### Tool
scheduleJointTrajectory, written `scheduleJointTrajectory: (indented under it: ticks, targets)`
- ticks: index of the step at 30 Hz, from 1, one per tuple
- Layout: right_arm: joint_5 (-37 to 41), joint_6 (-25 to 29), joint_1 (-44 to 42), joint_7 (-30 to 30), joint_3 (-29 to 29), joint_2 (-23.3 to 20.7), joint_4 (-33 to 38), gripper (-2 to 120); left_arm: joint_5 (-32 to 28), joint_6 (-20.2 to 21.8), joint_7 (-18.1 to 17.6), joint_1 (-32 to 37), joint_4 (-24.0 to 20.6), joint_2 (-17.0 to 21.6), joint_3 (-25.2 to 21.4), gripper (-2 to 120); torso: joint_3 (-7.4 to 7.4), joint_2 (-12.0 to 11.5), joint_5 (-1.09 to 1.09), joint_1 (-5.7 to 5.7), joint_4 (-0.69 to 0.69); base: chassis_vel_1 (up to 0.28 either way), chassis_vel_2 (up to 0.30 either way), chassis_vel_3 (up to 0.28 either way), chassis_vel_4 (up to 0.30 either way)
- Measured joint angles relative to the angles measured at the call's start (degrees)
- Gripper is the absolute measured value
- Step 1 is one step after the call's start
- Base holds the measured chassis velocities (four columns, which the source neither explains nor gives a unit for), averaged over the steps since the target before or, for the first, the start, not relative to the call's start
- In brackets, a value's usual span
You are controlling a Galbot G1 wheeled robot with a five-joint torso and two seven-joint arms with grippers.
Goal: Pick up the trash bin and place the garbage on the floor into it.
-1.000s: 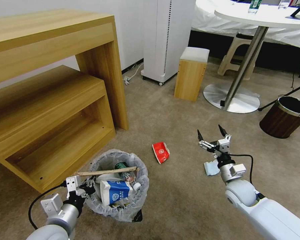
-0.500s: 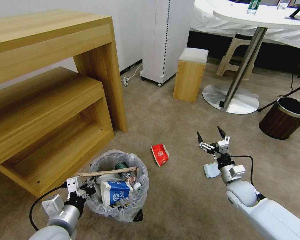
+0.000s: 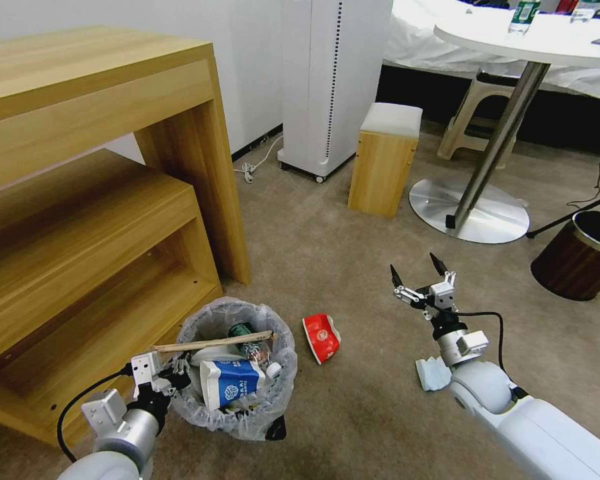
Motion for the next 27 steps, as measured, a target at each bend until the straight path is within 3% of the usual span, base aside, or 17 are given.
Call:
scheduleJointTrajectory:
  ticks: [12,20,27]
  targets:
    - [0.2,0.8,1.3,-1.2,-1.9,-0.3,-0.9,100,0.0,-0.2,-0.1,-0.1,0.9,0.2,-1.1,1,-0.02,0.0,0.0,-0.01,0.0,-0.009,0.008,0.009,-0.002]
    - [1.9,-0.1,4.9,-3.9,-8.8,-1.2,-3.4,100,0.2,-0.2,-0.2,0.6,0.1,-0.4,-1.5,1,-0.02,0.0,0.0,-0.01,0.0,0.0,0.0,0.0,0.0]
    - [11.0,-0.8,10.5,-10.8,-17.5,-1.5,-8.2,100,0.4,-0.2,-0.2,0.9,-0.4,-1.1,-1.3,1,-0.01,0.0,0.01,-0.01,0.01,0.0,0.0,0.0,0.0]
